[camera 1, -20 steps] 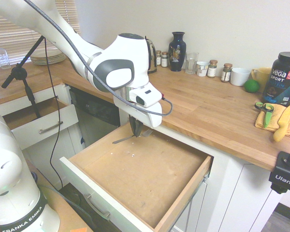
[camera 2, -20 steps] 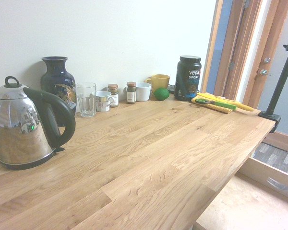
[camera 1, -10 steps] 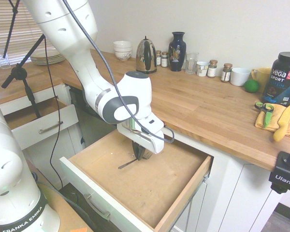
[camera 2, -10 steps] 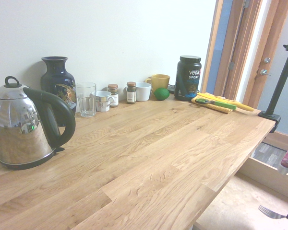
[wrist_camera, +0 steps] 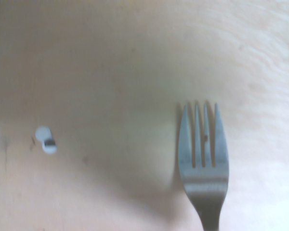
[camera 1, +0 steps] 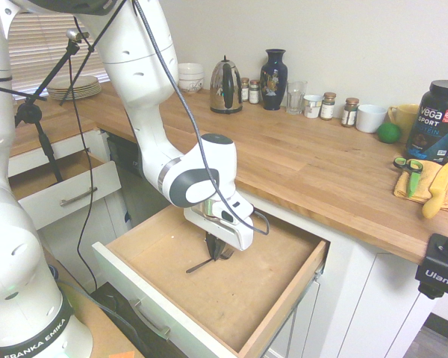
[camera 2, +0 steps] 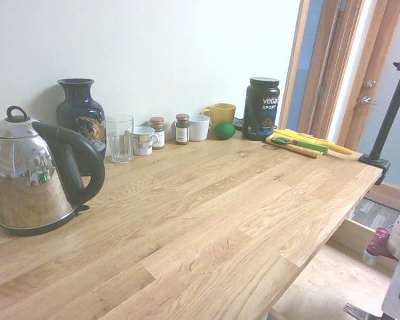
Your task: Put fork in the drawer
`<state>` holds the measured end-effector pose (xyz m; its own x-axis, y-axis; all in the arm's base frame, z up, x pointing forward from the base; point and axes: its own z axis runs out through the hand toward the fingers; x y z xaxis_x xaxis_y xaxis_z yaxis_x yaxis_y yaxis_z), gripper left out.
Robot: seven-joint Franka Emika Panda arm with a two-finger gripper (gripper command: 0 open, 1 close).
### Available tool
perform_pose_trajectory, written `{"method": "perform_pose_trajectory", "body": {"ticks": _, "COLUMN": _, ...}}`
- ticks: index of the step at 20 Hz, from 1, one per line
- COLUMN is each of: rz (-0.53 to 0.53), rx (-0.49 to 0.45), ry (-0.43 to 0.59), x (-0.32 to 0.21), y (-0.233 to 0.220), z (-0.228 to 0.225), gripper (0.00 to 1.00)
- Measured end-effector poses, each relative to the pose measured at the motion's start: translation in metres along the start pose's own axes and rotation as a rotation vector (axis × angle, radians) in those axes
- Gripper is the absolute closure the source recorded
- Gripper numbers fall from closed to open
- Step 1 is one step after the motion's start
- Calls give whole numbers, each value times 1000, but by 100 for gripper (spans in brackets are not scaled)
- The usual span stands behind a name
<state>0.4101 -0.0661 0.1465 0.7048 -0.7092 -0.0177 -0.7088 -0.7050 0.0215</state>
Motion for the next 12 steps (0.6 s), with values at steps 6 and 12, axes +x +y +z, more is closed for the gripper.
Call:
{"method": "perform_pose_trajectory", "body": {"ticks": 6, "rz": 15, "rx": 4, "ry": -2, "x": 6, "y": -10, "z": 6, "gripper": 0}}
{"method": "perform_pose_trajectory", "body": {"ticks": 12, "rz": 19, "rx": 3, "ry": -3, "x": 10, "y": -15, "z": 10, "gripper": 0}}
